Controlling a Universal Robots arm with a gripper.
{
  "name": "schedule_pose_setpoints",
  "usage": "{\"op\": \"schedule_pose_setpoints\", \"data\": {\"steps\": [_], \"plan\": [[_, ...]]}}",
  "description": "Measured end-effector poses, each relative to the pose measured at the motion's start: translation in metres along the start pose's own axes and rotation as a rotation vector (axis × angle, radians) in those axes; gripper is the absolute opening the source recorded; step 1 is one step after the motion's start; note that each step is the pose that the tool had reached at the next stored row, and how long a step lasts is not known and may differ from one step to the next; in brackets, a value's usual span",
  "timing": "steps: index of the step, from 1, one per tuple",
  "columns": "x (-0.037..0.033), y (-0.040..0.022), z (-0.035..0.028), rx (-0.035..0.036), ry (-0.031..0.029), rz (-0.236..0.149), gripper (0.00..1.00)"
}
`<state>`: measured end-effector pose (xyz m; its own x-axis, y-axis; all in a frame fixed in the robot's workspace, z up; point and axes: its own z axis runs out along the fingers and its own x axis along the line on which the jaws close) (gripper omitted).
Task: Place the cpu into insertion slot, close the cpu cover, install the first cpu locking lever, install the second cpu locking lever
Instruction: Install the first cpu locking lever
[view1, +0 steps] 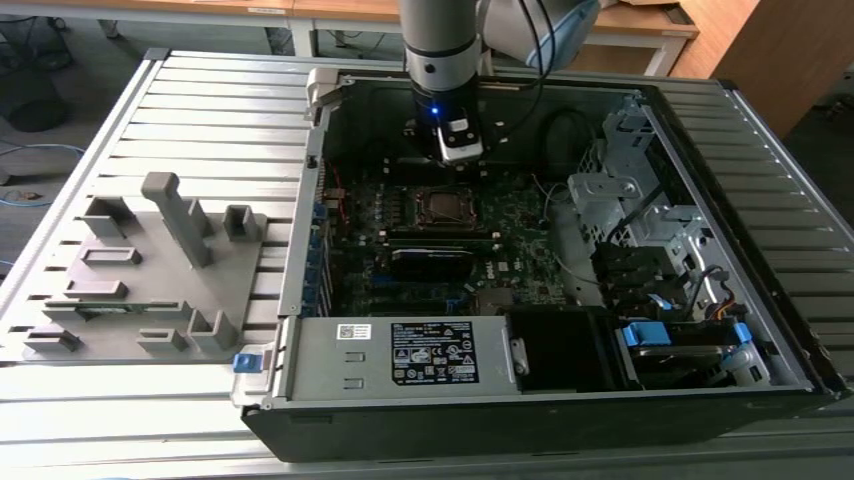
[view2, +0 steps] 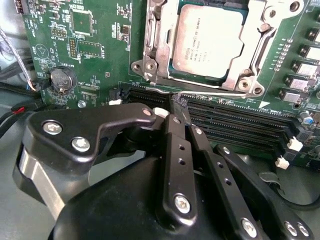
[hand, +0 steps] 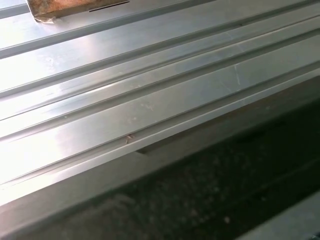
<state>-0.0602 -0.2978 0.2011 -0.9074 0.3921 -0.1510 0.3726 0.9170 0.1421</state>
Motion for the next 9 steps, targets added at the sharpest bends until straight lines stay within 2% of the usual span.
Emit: {"op": "schedule_pose_setpoints", "data": {"steps": [9], "plan": [[-0.0012, -0.0028, -0.0001, -0.0003, -0.0006, 0.0, 0.11]]}}
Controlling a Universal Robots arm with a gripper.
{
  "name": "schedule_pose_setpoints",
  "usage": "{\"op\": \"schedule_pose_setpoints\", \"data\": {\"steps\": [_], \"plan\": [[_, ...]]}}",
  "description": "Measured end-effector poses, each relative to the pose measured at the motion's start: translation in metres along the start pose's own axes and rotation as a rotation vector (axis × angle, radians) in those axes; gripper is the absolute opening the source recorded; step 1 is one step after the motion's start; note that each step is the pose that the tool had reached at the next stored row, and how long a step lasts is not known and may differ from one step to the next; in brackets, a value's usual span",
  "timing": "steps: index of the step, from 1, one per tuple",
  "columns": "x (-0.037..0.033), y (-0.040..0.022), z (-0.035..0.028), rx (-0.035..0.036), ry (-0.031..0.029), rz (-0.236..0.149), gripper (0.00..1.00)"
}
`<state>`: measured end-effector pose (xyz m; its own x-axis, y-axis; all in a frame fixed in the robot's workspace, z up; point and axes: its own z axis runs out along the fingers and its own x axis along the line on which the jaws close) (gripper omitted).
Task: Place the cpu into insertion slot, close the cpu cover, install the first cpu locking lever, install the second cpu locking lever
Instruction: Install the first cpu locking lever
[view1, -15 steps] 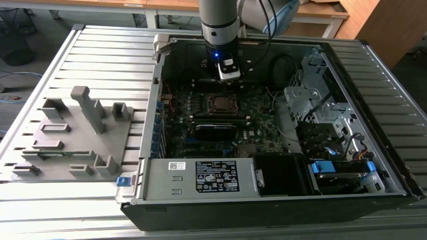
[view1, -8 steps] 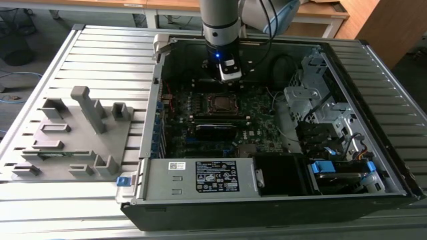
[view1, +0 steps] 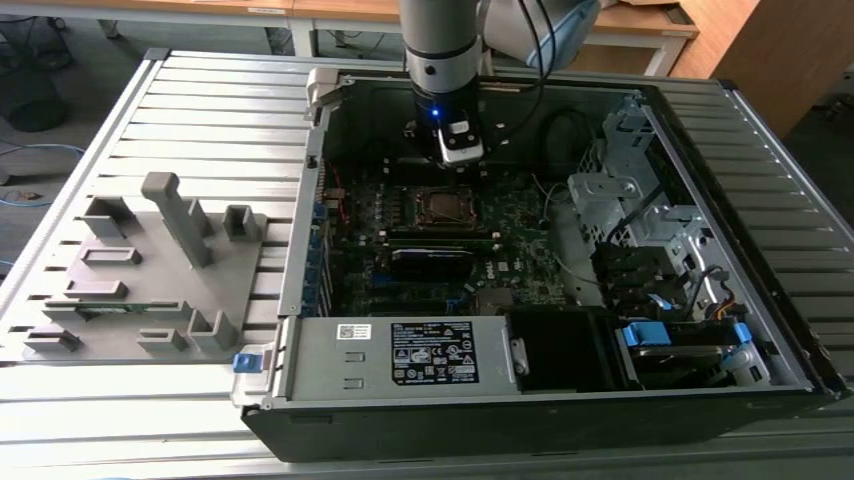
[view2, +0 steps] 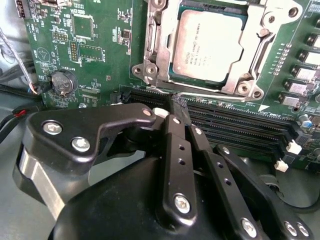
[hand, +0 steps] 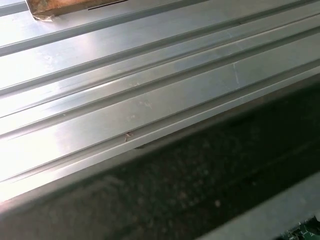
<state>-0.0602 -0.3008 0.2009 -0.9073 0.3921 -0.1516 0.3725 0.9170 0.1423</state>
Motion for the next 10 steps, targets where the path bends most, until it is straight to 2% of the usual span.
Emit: {"op": "schedule_pose_setpoints", "data": {"steps": [10], "plan": [[-0.0007, -0.0029, 0.0004, -0.0008, -0.0025, 0.0, 0.11]]}}
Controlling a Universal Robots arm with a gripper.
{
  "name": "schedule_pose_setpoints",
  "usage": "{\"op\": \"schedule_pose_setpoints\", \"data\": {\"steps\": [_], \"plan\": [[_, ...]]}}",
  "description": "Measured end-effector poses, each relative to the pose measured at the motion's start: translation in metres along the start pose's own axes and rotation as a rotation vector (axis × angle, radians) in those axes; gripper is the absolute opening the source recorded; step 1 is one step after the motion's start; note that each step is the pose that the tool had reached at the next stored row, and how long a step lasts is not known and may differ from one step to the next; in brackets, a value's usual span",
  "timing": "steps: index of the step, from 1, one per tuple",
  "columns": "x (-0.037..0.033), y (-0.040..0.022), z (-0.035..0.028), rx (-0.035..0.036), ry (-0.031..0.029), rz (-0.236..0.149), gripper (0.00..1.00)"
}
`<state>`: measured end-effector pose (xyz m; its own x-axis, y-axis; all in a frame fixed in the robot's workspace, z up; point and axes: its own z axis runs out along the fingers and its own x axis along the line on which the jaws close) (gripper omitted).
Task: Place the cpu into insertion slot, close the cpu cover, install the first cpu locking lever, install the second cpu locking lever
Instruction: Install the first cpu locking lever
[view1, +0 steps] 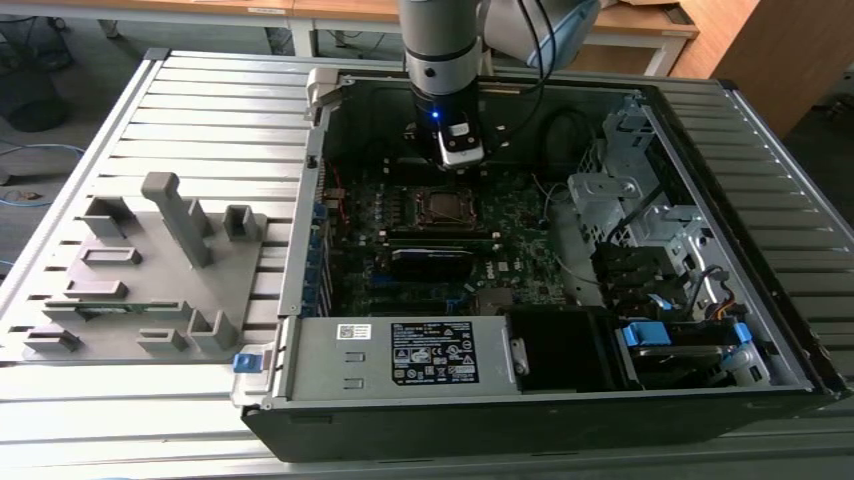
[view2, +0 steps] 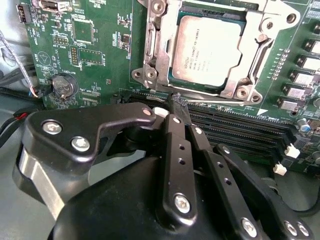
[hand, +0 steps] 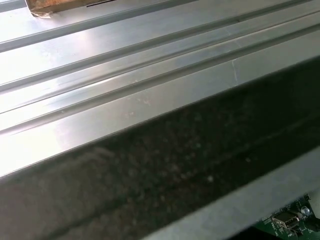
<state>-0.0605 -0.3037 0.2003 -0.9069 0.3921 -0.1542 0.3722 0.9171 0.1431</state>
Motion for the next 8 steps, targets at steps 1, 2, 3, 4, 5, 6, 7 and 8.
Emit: {"op": "schedule_pose_setpoints", "data": {"steps": [1, 2, 3, 4, 5, 6, 7, 8], "plan": [[0.0, 0.0, 0.0, 0.0, -0.0001, 0.0, 0.11], [0.0001, 0.0001, 0.0, -0.0002, -0.0002, 0.0, 0.11], [0.0002, 0.0004, 0.0001, -0.0003, -0.0003, 0.0, 0.11], [0.0004, 0.0008, 0.0001, -0.0003, -0.0003, 0.0, 0.11], [0.0005, 0.0012, 0.0001, -0.0001, -0.0002, 0.0, 0.11], [0.0007, 0.0016, 0.0001, -0.0001, -0.0002, 0.0, 0.11], [0.0008, 0.0018, 0.0001, -0.0002, -0.0001, 0.0, 0.11], [0.0008, 0.0019, 0.0001, -0.0005, 0.0001, 0.0, 0.11]]}}
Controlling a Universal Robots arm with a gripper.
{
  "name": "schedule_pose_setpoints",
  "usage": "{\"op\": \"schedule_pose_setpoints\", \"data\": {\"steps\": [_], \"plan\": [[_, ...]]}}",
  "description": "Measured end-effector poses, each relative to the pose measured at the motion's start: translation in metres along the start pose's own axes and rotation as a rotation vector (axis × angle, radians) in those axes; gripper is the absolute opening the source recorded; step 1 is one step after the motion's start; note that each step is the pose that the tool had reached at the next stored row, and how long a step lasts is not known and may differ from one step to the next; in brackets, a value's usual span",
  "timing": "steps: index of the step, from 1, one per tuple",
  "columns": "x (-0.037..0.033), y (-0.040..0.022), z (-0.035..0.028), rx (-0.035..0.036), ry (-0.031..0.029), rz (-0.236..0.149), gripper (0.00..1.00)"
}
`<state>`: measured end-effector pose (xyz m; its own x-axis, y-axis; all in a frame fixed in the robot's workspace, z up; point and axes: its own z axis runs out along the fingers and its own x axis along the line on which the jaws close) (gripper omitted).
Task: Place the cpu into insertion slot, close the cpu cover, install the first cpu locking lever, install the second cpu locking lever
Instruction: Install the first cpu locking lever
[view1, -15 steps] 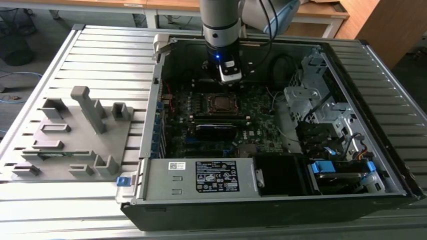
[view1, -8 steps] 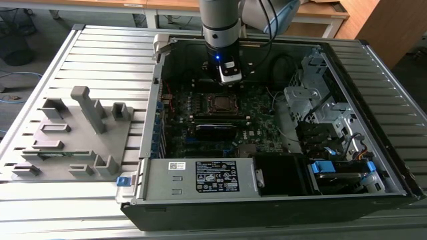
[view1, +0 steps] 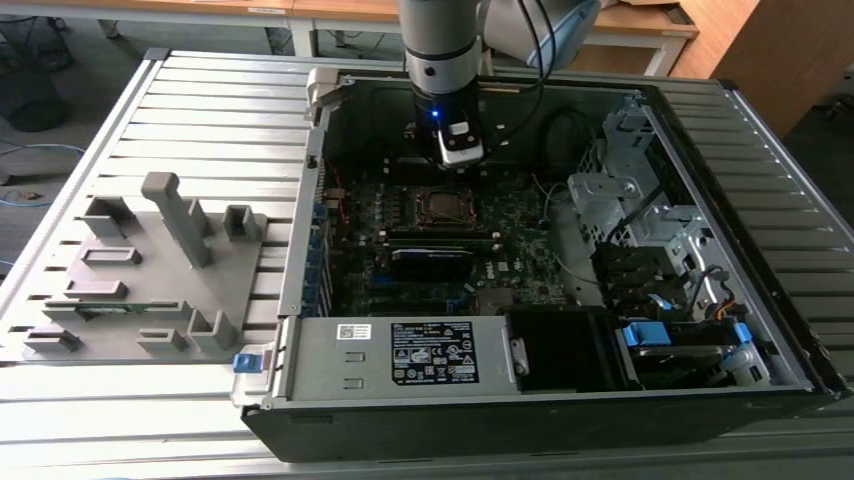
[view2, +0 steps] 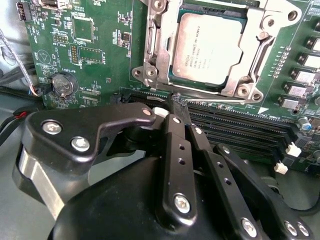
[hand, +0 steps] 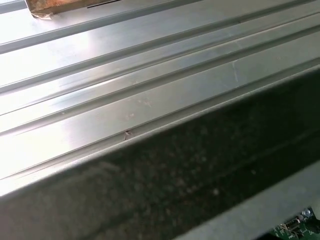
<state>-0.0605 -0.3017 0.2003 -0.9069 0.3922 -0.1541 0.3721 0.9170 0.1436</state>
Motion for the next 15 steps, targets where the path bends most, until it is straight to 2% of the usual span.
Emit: {"op": "schedule_pose_setpoints", "data": {"steps": [11, 15], "plan": [[0.0007, 0.0009, 0.0001, -0.0091, 0.0031, 0.002, 0.11], [0.0012, 0.0005, 0.0008, -0.0104, 0.0, 0.002, 0.11]]}}
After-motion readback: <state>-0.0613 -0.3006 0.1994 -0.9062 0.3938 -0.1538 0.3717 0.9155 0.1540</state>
